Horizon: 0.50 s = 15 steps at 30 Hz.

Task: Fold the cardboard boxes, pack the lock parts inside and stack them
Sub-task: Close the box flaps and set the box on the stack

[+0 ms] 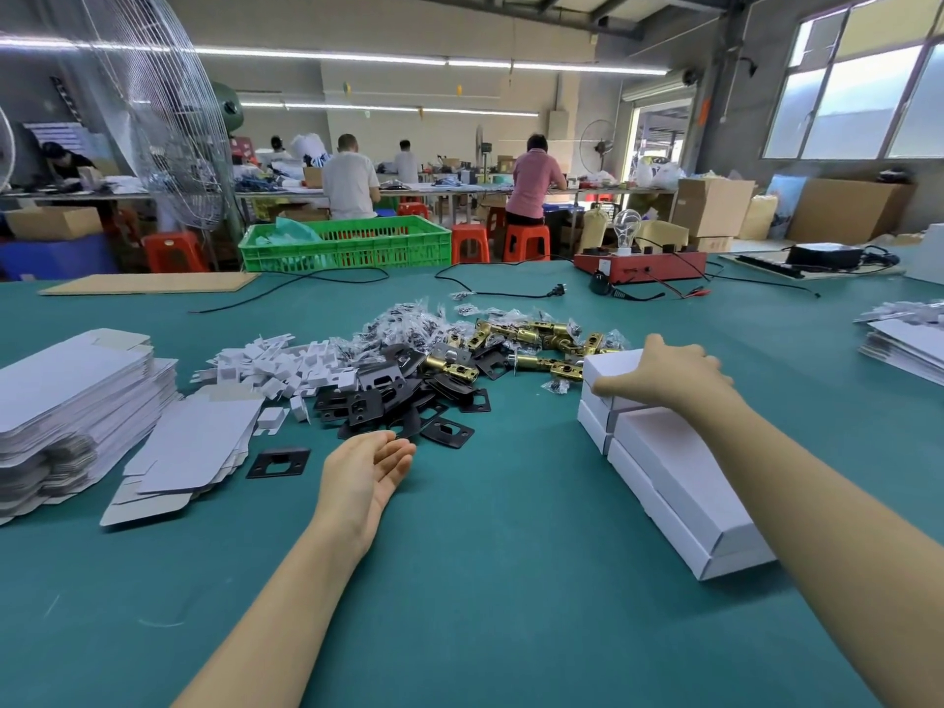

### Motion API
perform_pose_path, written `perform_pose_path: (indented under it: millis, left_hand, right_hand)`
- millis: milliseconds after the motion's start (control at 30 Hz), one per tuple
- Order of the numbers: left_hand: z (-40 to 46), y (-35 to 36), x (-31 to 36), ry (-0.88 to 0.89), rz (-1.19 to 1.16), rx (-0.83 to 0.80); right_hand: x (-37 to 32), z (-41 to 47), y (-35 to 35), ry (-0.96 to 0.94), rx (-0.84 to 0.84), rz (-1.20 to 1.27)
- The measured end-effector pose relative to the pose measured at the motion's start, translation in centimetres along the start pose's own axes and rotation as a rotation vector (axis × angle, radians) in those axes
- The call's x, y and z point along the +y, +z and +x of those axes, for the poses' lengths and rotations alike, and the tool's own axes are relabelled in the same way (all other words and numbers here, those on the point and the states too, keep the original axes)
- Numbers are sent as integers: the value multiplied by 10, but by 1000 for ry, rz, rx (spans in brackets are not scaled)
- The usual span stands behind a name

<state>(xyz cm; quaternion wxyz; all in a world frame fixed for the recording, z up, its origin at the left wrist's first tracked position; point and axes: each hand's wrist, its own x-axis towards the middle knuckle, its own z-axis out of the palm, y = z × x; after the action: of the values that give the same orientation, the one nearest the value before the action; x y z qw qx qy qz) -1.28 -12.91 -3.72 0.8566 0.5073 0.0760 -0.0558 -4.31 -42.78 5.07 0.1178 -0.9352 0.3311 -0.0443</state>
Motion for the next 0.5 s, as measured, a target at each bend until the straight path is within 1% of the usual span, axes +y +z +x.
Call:
perform_pose_path:
  millis: [167, 233, 300, 333, 367, 400, 433, 500]
  left_hand:
    - [0, -1, 0, 8, 17, -10]
    - [0, -1, 0, 12, 23, -8]
    - [0, -1, 0, 13, 36, 1]
    - [0, 0, 0, 15, 41, 5]
    - [0, 1, 0, 19, 45, 9]
    - [-1, 2, 0, 23, 50, 14]
    - [-1, 4, 0, 27, 55, 20]
    - [-1, 5, 0, 31, 49, 23]
  right_hand:
    - [-6, -11, -3, 31, -29, -47]
    - [-15, -23, -2, 12, 66, -82]
    - [-30, -42, 7, -139, 224, -47]
    - [-41, -53, 13, -251, 265, 33]
    - [-52, -64, 22, -358, 249, 120]
    - [-64, -76, 33, -438, 189, 187]
    - [-75, -86, 46, -484, 109, 231]
    - [-90, -101, 74, -501, -26, 290]
